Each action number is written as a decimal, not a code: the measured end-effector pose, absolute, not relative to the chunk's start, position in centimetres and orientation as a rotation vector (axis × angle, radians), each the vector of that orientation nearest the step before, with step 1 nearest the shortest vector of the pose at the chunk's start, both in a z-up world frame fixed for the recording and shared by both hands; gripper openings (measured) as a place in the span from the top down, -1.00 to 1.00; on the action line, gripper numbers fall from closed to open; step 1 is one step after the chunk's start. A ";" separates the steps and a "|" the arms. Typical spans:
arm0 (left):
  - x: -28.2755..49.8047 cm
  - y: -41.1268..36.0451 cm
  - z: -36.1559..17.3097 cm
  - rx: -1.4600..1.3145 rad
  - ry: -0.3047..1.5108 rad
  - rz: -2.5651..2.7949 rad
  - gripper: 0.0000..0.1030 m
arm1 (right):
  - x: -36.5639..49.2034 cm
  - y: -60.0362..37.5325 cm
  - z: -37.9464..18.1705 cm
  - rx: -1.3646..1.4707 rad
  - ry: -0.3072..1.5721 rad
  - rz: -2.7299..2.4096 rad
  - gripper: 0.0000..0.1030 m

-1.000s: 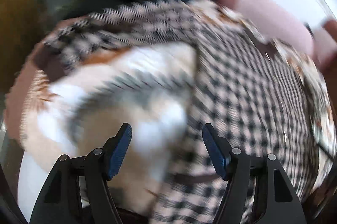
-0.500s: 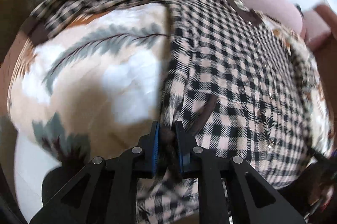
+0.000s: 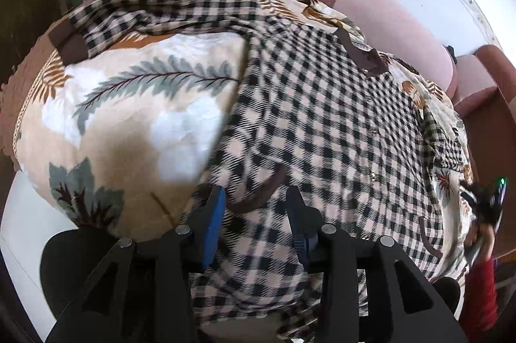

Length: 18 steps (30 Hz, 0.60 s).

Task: Fold large clothes

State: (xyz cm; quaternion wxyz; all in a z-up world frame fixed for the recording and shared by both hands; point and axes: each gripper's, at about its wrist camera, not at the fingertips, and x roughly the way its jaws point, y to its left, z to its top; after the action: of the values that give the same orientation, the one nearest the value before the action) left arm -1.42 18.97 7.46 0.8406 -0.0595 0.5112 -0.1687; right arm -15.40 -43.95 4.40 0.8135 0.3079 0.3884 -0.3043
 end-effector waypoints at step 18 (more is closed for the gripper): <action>-0.5 15.3 9.0 -0.122 1.046 -0.384 0.25 | -15.4 -58.4 6.6 0.971 0.581 -0.832 0.91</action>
State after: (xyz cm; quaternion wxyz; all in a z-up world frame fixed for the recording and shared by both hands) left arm -0.51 15.27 9.03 0.8471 -0.0579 0.4959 -0.1823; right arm -15.37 -58.44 6.57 0.7636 0.4464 0.2672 -0.3825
